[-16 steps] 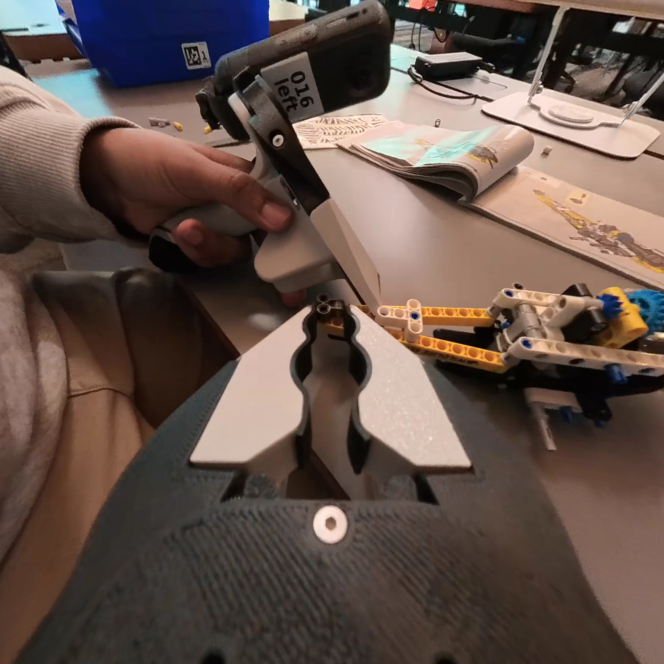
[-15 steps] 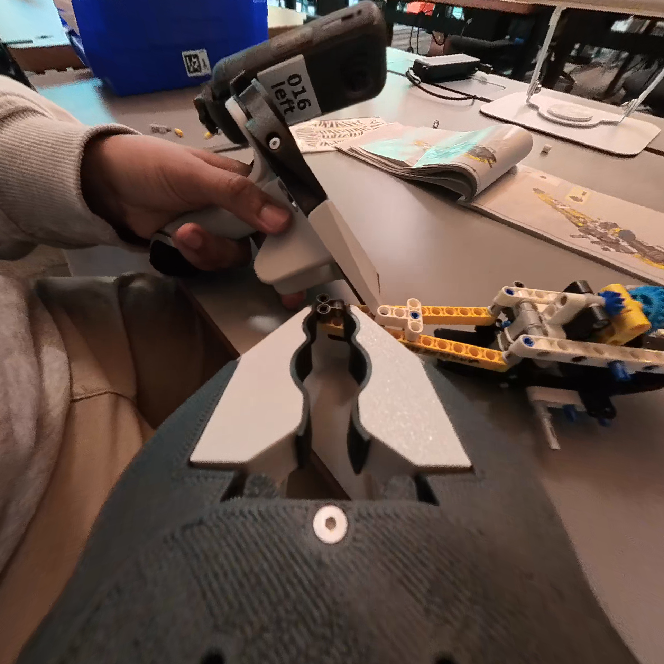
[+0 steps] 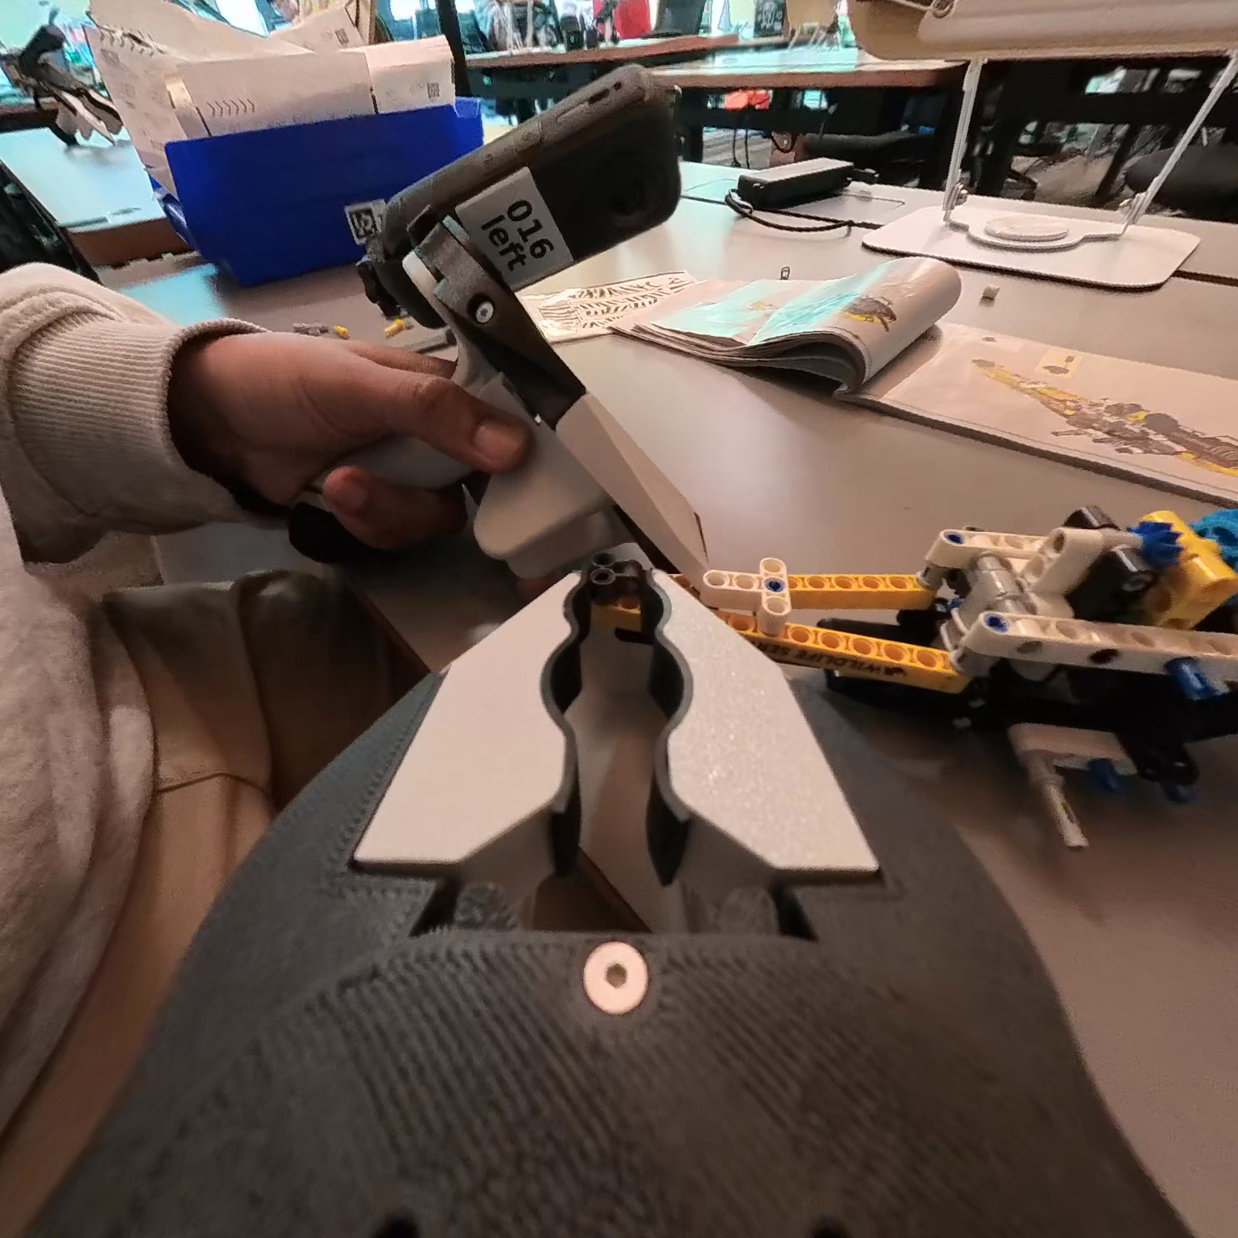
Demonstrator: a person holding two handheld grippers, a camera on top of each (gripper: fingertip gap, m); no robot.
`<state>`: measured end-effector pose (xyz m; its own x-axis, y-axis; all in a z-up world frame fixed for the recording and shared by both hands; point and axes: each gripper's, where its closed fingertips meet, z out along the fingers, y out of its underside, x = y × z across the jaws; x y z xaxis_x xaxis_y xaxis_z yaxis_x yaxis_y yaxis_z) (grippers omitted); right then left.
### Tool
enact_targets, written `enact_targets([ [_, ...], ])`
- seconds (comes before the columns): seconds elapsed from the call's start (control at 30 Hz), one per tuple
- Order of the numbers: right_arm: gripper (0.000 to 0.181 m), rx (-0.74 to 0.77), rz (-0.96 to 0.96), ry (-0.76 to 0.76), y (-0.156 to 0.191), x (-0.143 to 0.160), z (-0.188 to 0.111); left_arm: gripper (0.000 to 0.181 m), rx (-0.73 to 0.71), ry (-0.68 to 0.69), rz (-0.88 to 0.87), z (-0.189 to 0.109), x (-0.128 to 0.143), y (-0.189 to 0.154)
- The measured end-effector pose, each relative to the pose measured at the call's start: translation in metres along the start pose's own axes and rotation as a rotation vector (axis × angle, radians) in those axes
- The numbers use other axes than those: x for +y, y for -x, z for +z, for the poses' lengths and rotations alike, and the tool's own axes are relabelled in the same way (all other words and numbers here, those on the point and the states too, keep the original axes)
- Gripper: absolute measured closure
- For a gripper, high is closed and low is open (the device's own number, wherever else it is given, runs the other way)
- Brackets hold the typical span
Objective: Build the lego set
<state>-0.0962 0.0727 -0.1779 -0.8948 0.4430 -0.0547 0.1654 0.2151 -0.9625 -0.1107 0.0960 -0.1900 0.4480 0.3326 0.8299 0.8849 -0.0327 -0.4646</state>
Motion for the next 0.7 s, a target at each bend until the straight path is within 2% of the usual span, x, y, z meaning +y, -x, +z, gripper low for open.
enact_targets([
  [0.7,0.168,-0.014,0.110,-0.119,-0.0018,-0.0036,-0.0011,0.170,-0.003,-0.014,0.020,-0.0002,-0.0012,-0.0009],
])
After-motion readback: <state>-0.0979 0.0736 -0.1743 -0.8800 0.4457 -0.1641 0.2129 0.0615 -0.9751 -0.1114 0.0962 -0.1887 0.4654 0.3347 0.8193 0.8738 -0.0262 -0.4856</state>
